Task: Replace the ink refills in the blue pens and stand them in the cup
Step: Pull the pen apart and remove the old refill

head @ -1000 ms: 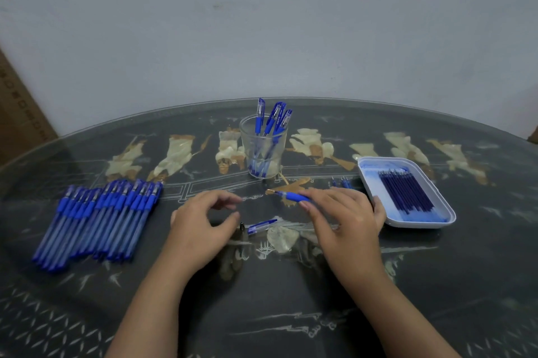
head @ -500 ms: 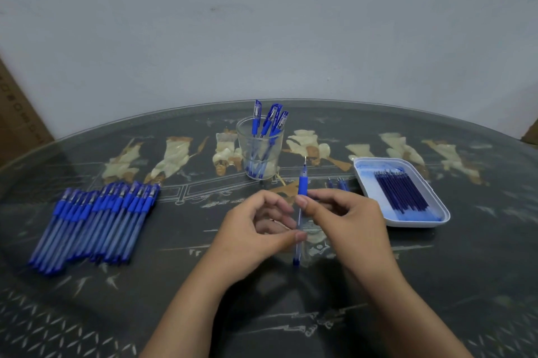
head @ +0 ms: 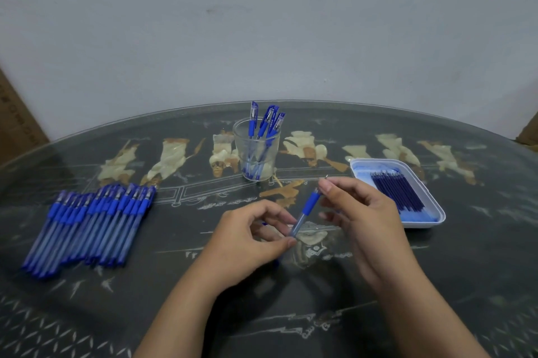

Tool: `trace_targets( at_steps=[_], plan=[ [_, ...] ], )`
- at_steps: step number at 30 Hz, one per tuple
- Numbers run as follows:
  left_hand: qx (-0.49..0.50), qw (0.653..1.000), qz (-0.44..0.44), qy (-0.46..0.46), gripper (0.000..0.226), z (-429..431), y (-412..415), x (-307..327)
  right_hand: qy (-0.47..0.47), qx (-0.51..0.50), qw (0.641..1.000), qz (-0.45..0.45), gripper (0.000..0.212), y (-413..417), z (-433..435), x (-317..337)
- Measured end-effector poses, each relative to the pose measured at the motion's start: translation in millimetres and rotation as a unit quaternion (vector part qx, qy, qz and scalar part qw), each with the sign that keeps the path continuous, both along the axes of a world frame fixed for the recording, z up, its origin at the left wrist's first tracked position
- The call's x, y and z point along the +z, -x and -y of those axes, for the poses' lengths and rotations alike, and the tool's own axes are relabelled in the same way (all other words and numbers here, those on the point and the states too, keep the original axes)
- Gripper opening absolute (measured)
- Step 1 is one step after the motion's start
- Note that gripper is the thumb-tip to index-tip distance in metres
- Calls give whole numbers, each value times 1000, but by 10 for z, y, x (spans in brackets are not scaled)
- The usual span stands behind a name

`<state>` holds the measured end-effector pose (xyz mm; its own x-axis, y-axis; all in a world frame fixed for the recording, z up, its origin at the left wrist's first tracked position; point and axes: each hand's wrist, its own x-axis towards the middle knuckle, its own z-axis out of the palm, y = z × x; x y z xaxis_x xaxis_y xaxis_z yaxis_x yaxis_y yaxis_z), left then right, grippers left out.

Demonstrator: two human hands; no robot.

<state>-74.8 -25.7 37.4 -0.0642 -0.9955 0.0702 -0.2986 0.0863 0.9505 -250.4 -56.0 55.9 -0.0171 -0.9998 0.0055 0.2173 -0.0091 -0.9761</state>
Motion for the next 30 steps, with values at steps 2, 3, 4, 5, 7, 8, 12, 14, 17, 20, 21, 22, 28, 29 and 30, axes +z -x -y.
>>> trace_targets(
  at_steps=[2,3,4,5,7,8,12,14,17,20,21,22,28,29,30],
  plan=[
    [-5,1000,12,-3,26,-4,-11,2,-2,-8,999,48,20,20,9,33],
    [-7,1000,18,-3,26,-6,-15,-1,3,-14,998,64,23,33,15,51],
    [-8,1000,21,-3,26,-11,-18,-7,10,-18,997,70,25,49,19,66],
    [-8,1000,21,-3,26,-13,-20,-11,18,-18,997,71,26,60,23,78],
    [-5,1000,19,-4,26,-14,-20,-17,31,-11,997,69,29,62,20,86],
    [-4,1000,21,-4,26,-14,-19,-17,38,-10,997,69,30,52,15,82],
    [-1,1000,23,0,25,-14,-10,-20,74,-46,993,75,26,-4,-5,43],
    [1,1000,26,1,26,-8,-7,-27,88,-67,991,70,22,-19,-3,25],
    [5,999,37,10,26,2,-8,-46,90,-87,991,55,16,-3,17,51],
    [19,998,62,28,24,7,-10,-50,114,-135,983,56,21,84,152,176],
    [23,997,64,31,24,9,-11,-52,131,-157,977,52,24,127,220,236],
    [27,997,64,34,23,7,-11,-53,148,-176,972,52,27,173,290,301],
    [87,992,44,75,27,10,28,-135,125,-113,980,-111,34,317,610,430],
    [93,991,41,83,27,11,44,-146,97,-75,975,-188,35,294,656,350],
    [96,991,40,90,26,11,61,-153,72,-39,962,-262,35,266,703,247]
  ],
)
